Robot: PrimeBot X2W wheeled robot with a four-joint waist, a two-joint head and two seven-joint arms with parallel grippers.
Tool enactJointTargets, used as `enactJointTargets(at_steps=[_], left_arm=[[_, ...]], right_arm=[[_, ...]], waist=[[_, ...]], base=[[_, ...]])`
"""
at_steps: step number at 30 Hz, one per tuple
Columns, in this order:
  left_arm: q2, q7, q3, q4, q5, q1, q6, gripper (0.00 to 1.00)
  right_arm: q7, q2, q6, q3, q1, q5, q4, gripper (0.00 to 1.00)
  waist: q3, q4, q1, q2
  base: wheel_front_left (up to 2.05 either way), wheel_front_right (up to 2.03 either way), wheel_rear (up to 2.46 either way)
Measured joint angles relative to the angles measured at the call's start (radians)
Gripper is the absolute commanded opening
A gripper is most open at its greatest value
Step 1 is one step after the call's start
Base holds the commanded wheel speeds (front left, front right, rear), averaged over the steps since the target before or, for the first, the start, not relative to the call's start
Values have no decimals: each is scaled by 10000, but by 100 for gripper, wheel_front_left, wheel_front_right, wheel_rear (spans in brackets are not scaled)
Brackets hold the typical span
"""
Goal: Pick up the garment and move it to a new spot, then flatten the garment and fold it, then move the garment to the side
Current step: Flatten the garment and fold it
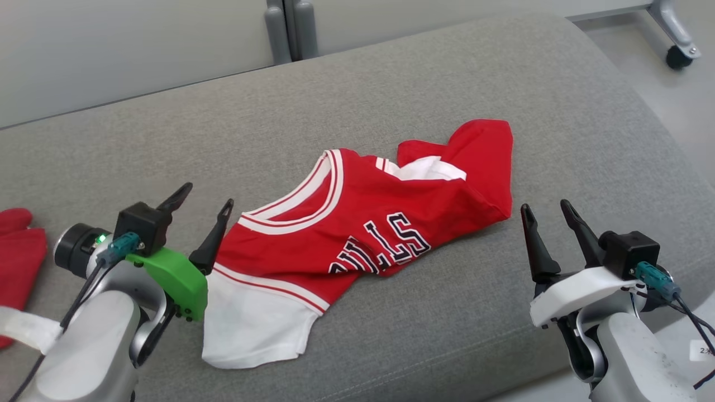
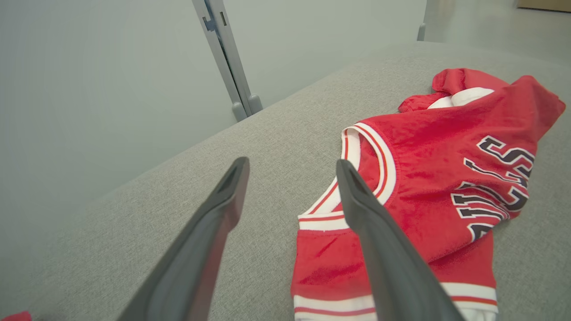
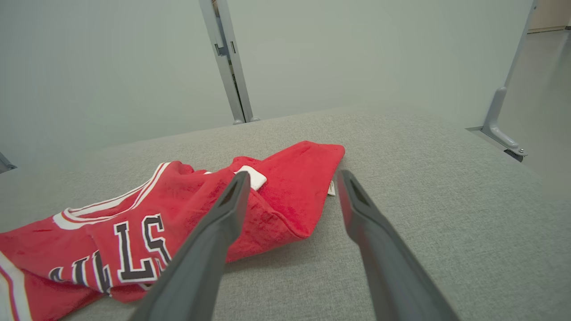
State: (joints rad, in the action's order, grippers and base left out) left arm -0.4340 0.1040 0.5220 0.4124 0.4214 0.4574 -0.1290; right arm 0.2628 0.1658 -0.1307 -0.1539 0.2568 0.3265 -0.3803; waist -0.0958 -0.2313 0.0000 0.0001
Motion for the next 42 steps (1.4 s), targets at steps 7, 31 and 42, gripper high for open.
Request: enactJointTargets(at_steps=[7, 31, 42], left_arm=[[-1011, -817, 1925, 268, 2128, 1246, 0, 100], [-2449, -2065, 6863, 2086, 5735, 4175, 0, 100], [-2408, -2629, 7409, 2489, 6535, 4364, 0, 0]], right_arm=[[4, -251, 0, -17, 290, 107, -84, 100], [17, -529, 0, -295, 806, 301, -318, 100], [17, -556, 0, -151, 816, 259, -355, 100]], waist=[[-443, -685, 0, 0], [-1462, -1855, 0, 0], [-1541, -1893, 0, 0]], base=[[0, 0, 0], [0, 0, 0], [0, 0, 0]])
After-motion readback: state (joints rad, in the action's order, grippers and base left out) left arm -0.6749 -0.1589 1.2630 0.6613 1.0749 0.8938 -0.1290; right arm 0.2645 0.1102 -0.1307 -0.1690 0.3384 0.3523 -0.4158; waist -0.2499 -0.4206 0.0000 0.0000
